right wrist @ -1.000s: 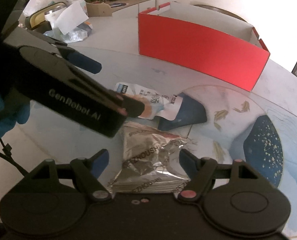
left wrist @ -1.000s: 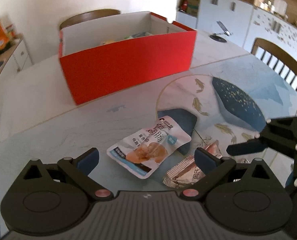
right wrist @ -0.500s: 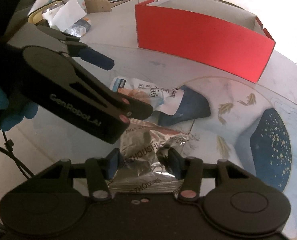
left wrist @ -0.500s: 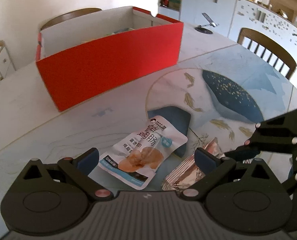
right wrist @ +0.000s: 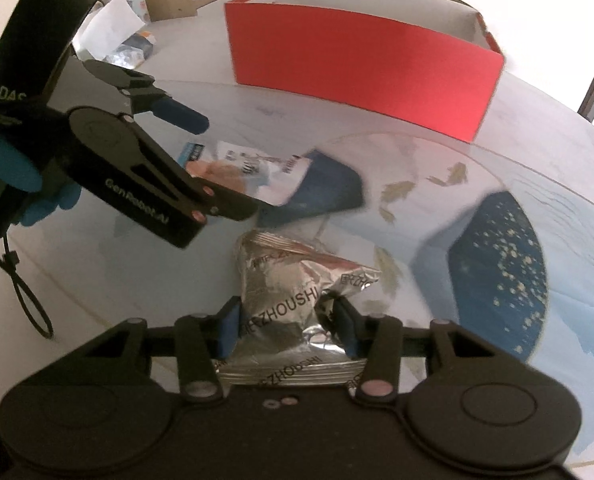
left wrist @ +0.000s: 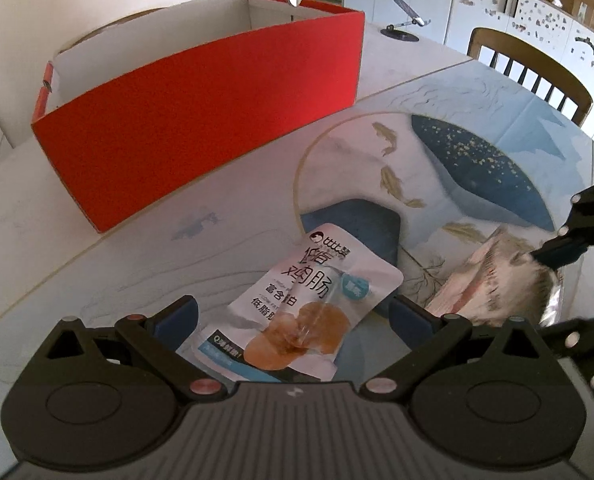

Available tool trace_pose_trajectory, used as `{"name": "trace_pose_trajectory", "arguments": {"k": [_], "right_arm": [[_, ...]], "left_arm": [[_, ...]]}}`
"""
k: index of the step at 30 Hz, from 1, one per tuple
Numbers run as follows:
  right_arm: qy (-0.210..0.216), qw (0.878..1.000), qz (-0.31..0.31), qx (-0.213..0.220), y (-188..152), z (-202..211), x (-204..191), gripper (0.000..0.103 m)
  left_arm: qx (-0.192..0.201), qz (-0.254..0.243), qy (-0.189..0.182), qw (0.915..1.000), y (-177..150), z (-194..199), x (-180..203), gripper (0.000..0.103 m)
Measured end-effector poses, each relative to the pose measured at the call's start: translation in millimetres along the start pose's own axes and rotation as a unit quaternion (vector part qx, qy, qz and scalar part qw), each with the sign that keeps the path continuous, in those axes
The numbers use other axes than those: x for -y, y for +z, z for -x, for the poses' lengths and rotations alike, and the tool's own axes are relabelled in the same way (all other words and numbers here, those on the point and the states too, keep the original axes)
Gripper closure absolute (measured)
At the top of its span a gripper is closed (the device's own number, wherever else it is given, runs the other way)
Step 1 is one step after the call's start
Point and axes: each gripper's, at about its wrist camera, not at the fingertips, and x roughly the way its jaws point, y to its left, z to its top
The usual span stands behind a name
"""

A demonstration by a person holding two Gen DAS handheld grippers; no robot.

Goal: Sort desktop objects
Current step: 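Close the right tool on the silver ZHOUSHI bag while the left tool grasps the white pouch, then lift the silver bag and white pouch up toward the red box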

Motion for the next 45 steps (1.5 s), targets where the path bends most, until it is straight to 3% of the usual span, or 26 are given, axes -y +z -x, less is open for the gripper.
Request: {"name": "trace_pose_trajectory", "arguments": {"k": [14, 19, 21, 24, 35, 45], "right_arm": [[-0.025, 0.999, -0.038, -0.011, -28.7, 7.1, 37.9, 0.056], [-0.025, 0.999, -0.039, -0.014, -27.5, 4.9, 38.5, 0.055], [-0.023, 0.999, -0.041, -0.015, -26.9, 4.1, 39.4, 0.055], [-0.023, 0.999, -0.043, -0.016, -26.4, 3.5, 39.2, 0.055], [-0.028, 0.998, -0.057, -0.012, -24.7, 4.6, 38.4, 0.058], [-0.037, 0.996, -0.079, -0.014, -26.2, 6.0, 33.7, 0.058]], "left_arm": [[-0.005, 0.019, 0.002, 0.9998, -1.5, -12.4, -0.4, 0.003], [0.0, 0.023, 0.007, 0.9997, 0.7, -10.5, 0.2, 0.015], [0.004, 0.027, 0.011, 0.9996, 1.2, -7.5, 1.0, 0.034], [0.002, 0.041, 0.017, 0.999, 2.1, -5.2, -0.2, 0.04], [0.002, 0.086, 0.039, 0.9956, -19.1, 12.8, 5.1, 0.043], [-0.017, 0.161, 0.041, 0.986, -50.1, 40.9, 9.1, 0.043]]}}
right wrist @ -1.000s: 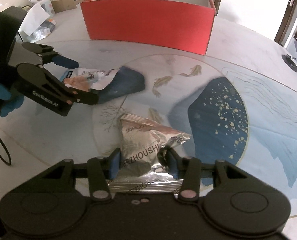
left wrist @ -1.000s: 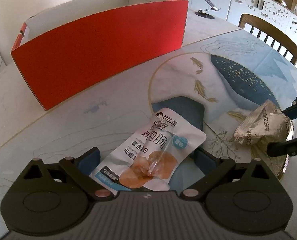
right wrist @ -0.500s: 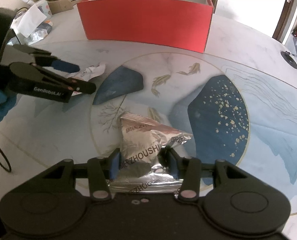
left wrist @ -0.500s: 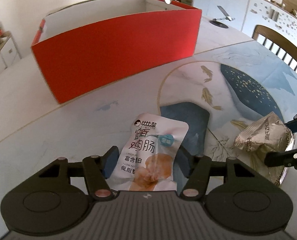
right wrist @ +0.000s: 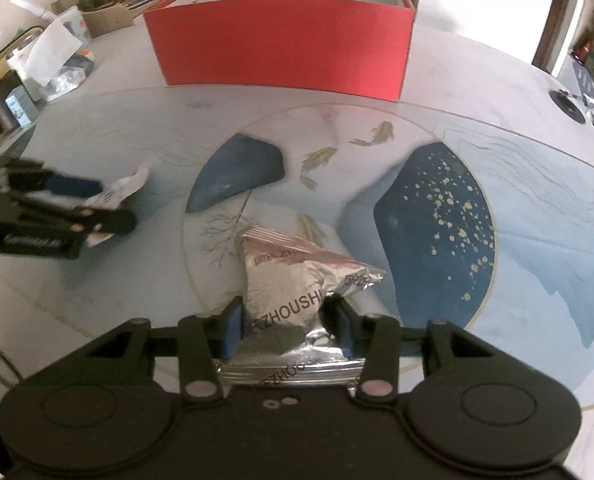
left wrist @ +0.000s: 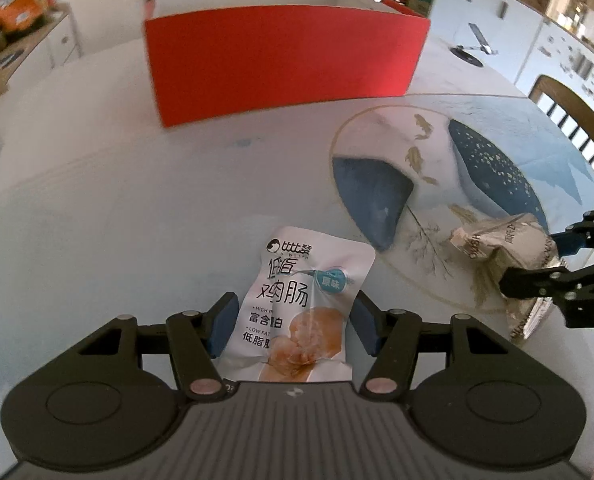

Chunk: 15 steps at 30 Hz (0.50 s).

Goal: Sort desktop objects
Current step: 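Lift the silver bag and white pouch up toward the red box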

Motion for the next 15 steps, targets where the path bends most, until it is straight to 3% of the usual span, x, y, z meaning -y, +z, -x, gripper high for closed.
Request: {"name": "trace_pose_trajectory", "arguments": {"k": [15], "right_arm": [[-0.026, 1.0, -0.014, -0.005, -3.8, -5.1, -7.5, 0.057]], "left_arm": [[-0.007, 0.045, 0.009, 0.9989, -33.1, 26.5, -7.2, 0.043]]}}
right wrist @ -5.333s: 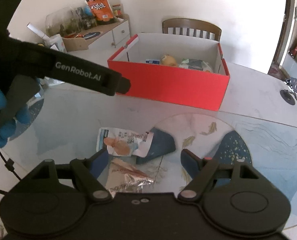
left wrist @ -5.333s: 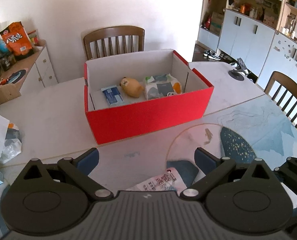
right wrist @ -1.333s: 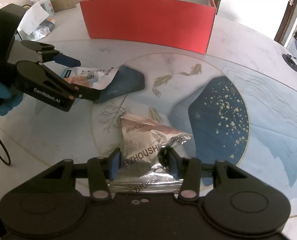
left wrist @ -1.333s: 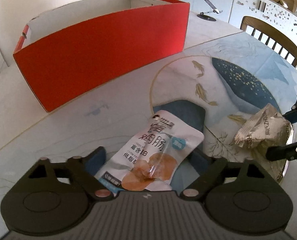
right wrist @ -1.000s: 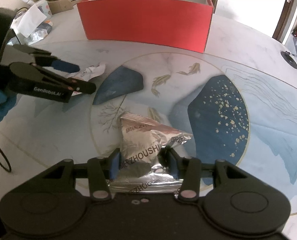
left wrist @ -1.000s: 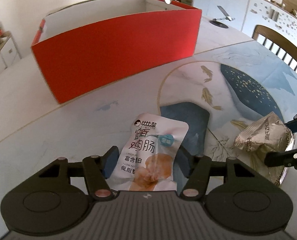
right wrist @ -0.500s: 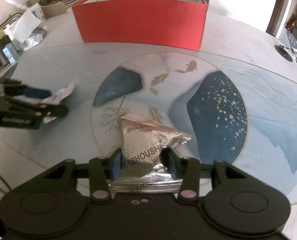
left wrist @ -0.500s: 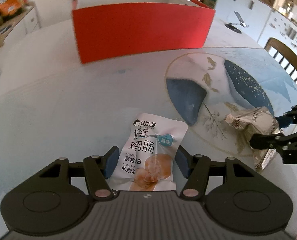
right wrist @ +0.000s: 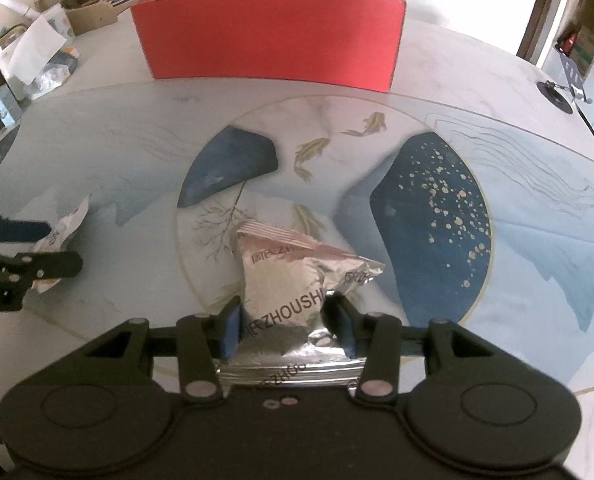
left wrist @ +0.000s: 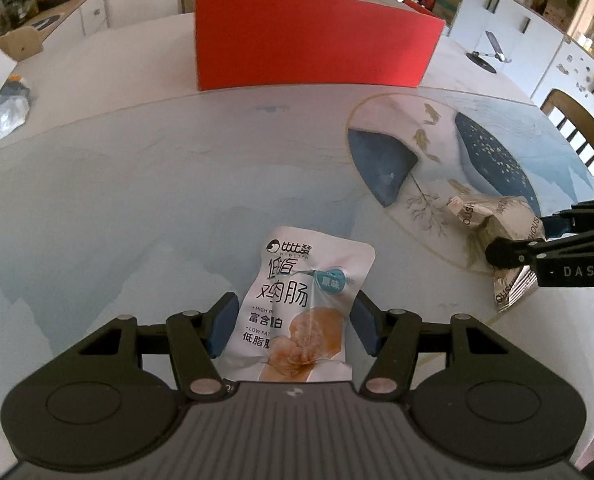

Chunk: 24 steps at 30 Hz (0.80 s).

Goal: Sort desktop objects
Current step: 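Lift the silver bag and white pouch up toward the red box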

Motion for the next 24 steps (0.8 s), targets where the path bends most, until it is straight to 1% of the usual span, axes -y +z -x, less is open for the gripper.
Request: {"name": "trace_pose_trajectory", "arguments": {"k": [5, 11, 18, 24], "right_arm": [[-0.01, 1.0, 0.005, 0.005, -0.8, 2.8, -4.1, 0.059], [0.0, 1.0, 0.001, 0.005, -2.3, 11.6, -8.2, 0.06], [0.029, 0.999, -0.02, 0.037, 7.3, 41.2, -11.4, 0.06], [0.059, 0.996, -0.039, 0.063, 25.0, 71.2, -11.6, 0.06]], "left_arm": [[0.01, 0.013, 0.001, 0.9999, -3.8, 13.1, -4.4, 0.043], [0.019, 0.025, -0.003, 0.9995, -4.3, 28.2, -4.8, 0.043], [0.038, 0.036, -0.008, 0.9986, 3.4, 47.9, 0.5, 0.043], [0.043, 0.067, -0.008, 0.9968, 15.5, 63.6, -0.9, 0.043]]}}
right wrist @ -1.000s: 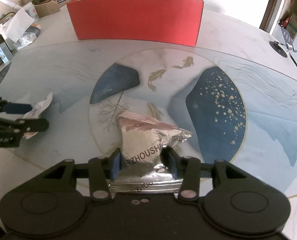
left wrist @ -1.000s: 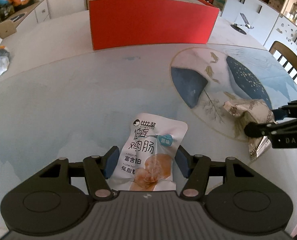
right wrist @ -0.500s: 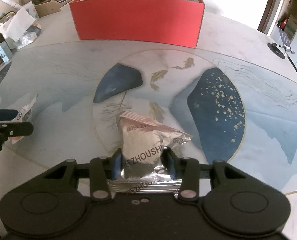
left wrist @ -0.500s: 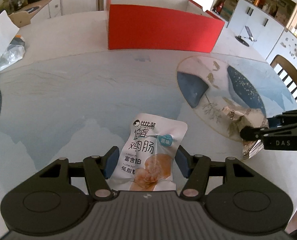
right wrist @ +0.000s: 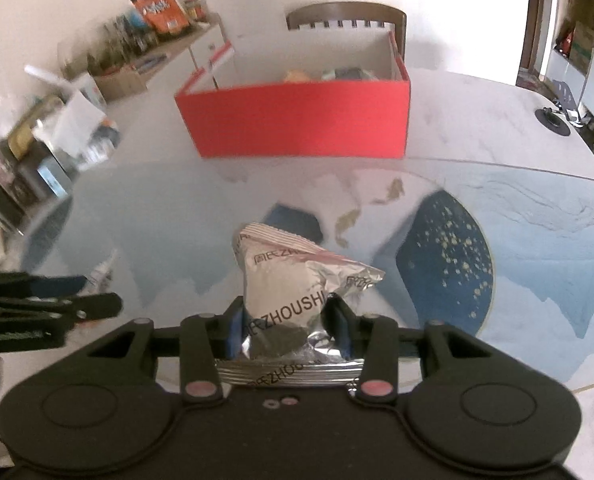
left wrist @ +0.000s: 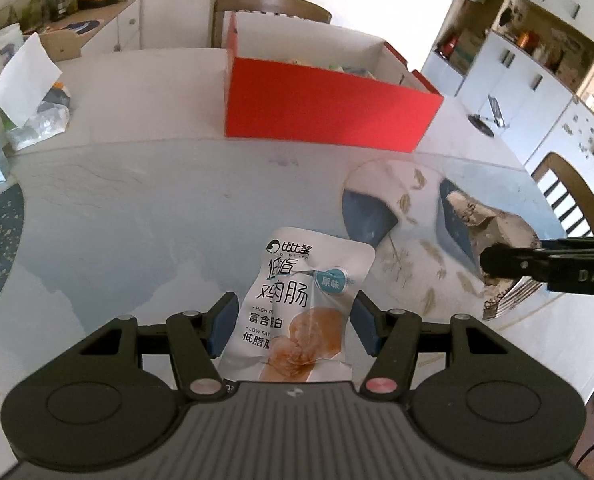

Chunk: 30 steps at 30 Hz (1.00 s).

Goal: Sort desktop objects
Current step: 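Lift the silver bag and white pouch up toward the red box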

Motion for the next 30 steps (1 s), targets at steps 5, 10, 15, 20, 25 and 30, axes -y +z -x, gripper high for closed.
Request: {"name": "trace_pose_trajectory", "arguments": {"k": [5, 10, 15, 20, 25, 30], "right_arm": [[0.019, 1.0, -0.004, 0.017, 19.8, 17.2, -1.1, 0.06], [0.025, 0.999, 0.011, 0.039, 42.4, 29.8, -1.6, 0.06], [0.032, 0.998, 0.015, 0.054, 63.8, 39.1, 3.1, 0.06], [0.038, 0.998, 0.012, 0.053, 79.6, 39.3, 7.6, 0.06], [0.036, 0.998, 0.02, 0.057, 92.3, 37.2, 6.9, 0.06], [0.035, 0.997, 0.027, 0.064, 105.9, 33.9, 6.3, 0.06]], "left_arm": [[0.009, 0.0, 0.008, 0.9999, 10.5, 8.8, 2.2, 0.043], [0.027, -0.005, 0.005, 0.9996, 26.9, 17.0, 6.7, 0.043], [0.045, 0.001, -0.003, 0.999, 48.1, 23.0, 8.8, 0.043], [0.054, 0.001, -0.007, 0.9985, 70.1, 24.3, 14.2, 0.043], [0.059, -0.004, -0.005, 0.9982, 90.6, 21.2, 23.0, 0.043], [0.065, -0.006, -0.001, 0.9979, 109.1, 17.0, 30.7, 0.043]]}}
